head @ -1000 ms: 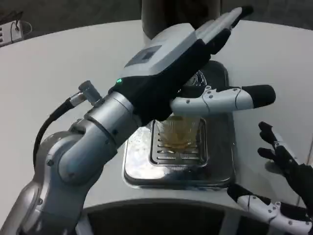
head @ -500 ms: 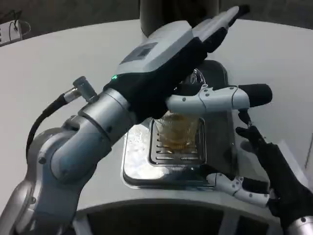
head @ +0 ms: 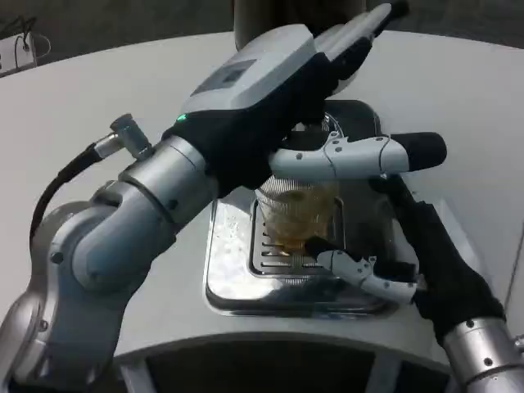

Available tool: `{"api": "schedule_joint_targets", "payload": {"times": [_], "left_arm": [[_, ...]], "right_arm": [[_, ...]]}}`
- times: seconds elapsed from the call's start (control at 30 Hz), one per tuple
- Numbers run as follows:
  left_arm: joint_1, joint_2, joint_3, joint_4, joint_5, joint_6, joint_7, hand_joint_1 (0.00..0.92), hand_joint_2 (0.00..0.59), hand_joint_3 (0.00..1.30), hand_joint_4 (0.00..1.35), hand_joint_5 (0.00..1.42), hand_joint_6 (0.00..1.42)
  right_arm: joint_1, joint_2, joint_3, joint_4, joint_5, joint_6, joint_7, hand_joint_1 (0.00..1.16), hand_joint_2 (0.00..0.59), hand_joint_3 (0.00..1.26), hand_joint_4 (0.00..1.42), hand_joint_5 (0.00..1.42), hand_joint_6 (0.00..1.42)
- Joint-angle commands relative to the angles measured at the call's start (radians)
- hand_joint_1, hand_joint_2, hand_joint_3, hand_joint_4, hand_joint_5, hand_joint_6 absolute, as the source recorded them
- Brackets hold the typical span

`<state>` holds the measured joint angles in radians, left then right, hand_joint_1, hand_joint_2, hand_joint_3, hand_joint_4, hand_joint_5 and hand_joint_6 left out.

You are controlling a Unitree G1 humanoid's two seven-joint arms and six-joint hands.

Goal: Grasp the cup under the faucet to collect the drink, then remove the cup.

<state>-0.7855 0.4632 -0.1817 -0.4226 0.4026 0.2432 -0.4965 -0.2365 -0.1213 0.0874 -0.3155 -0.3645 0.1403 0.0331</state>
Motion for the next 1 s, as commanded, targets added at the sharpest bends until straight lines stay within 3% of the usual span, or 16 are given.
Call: {"api": "schedule_joint_targets", "payload": {"times": [0.03, 0.43, 1.0], "left_arm": [[0.001, 0.019, -0.005, -0.001, 0.015, 0.020, -0.028, 0.000, 0.000, 0.00, 0.00, 0.00, 0.09], [-0.019, 0.038, 0.001, 0.003, 0.019, 0.021, -0.045, 0.000, 0.000, 0.00, 0.00, 0.00, 0.09], [-0.068, 0.081, -0.063, 0.057, 0.034, 0.008, -0.117, 0.000, 0.000, 0.00, 0.00, 0.00, 0.09]], "right_arm": [[-0.044, 0.022, 0.019, 0.040, 0.008, 0.002, -0.013, 0.82, 0.215, 0.00, 0.00, 0.07, 0.11], [-0.123, 0.053, 0.045, 0.152, 0.019, -0.022, -0.039, 0.83, 0.213, 0.00, 0.00, 0.06, 0.11], [-0.174, 0.069, 0.061, 0.213, 0.032, -0.033, -0.064, 0.83, 0.213, 0.00, 0.01, 0.07, 0.11]]}}
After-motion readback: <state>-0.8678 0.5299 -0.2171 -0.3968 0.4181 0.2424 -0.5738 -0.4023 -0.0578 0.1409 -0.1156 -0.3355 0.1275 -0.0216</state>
